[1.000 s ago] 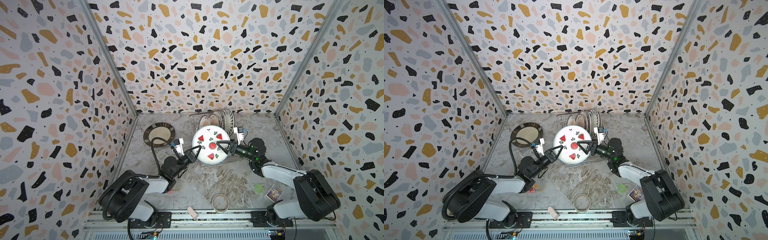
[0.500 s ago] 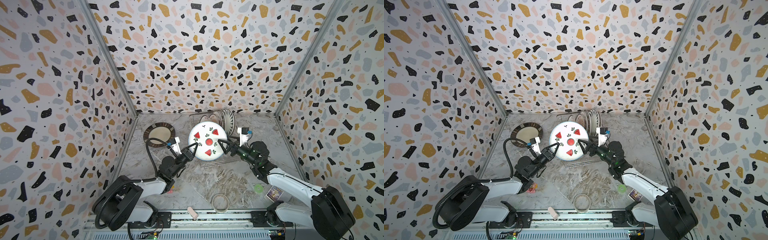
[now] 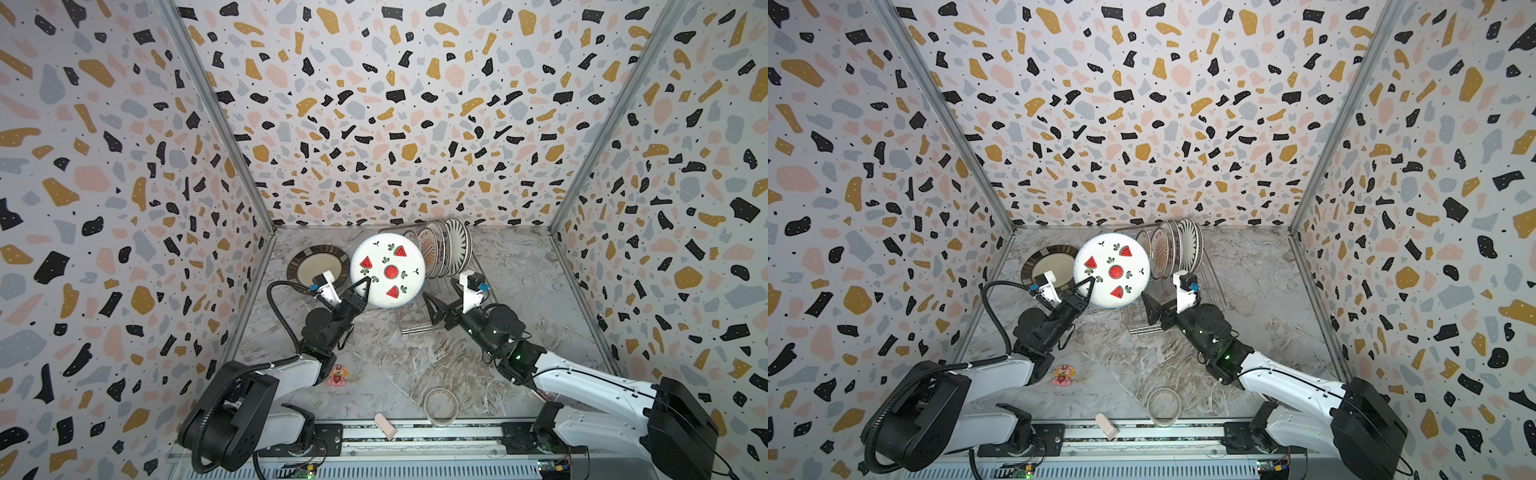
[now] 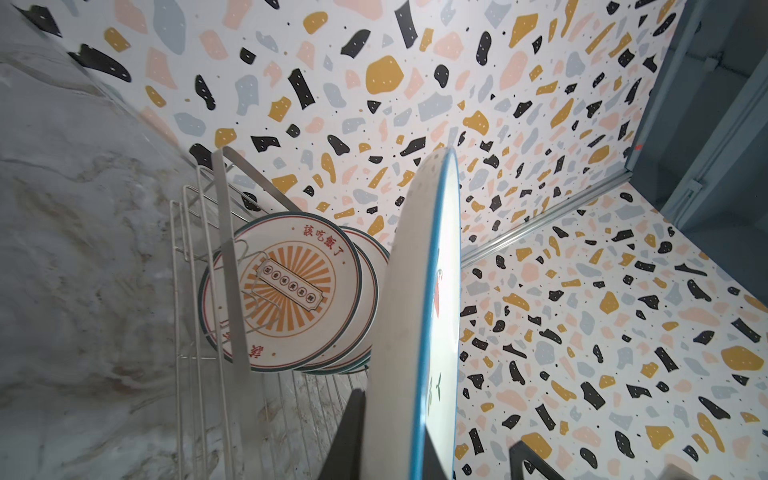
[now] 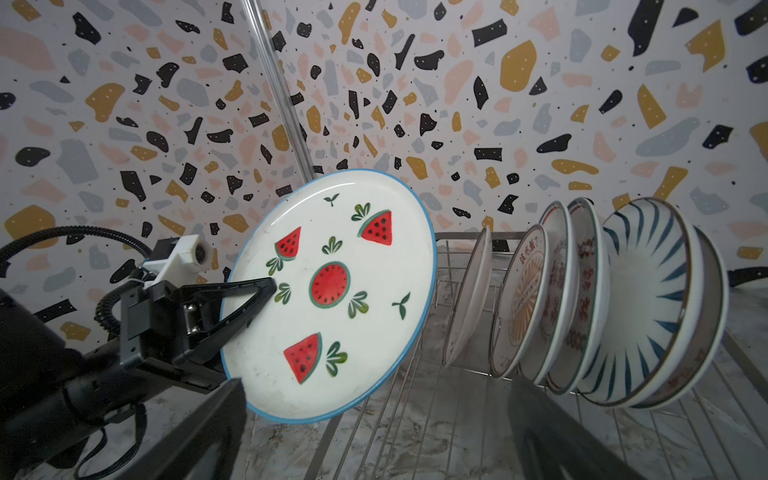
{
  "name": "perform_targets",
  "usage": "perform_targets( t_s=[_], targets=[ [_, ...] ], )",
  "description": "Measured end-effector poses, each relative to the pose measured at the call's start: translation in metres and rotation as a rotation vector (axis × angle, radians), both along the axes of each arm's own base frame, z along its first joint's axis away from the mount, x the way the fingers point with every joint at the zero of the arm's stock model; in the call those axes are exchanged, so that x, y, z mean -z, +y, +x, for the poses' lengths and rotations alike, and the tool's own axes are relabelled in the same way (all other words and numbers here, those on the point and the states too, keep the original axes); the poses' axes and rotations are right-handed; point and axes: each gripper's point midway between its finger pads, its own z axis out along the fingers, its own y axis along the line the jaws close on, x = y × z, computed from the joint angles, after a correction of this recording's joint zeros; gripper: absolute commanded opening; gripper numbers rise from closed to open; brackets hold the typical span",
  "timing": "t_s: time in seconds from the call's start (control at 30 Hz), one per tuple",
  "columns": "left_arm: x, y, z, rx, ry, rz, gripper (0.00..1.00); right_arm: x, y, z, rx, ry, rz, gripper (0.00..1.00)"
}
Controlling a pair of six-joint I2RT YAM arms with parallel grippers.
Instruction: Unload the plates from the dish rack
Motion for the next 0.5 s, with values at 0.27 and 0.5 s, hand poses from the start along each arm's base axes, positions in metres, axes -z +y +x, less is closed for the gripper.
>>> perform_targets(
  t_s=[0.27,0.5],
  targets=[
    [0.015,0.040,0.010,-0.111,0.061,-0.046,0.00,-0.017,0.048,0.008,-0.027,-0.047,-0.066,0.99],
    [0.029,0.067,0.012,-0.203,0.113,-0.070,0.00,0.005,0.100,0.027,-0.084,0.008,-0.151,0.99]
  ],
)
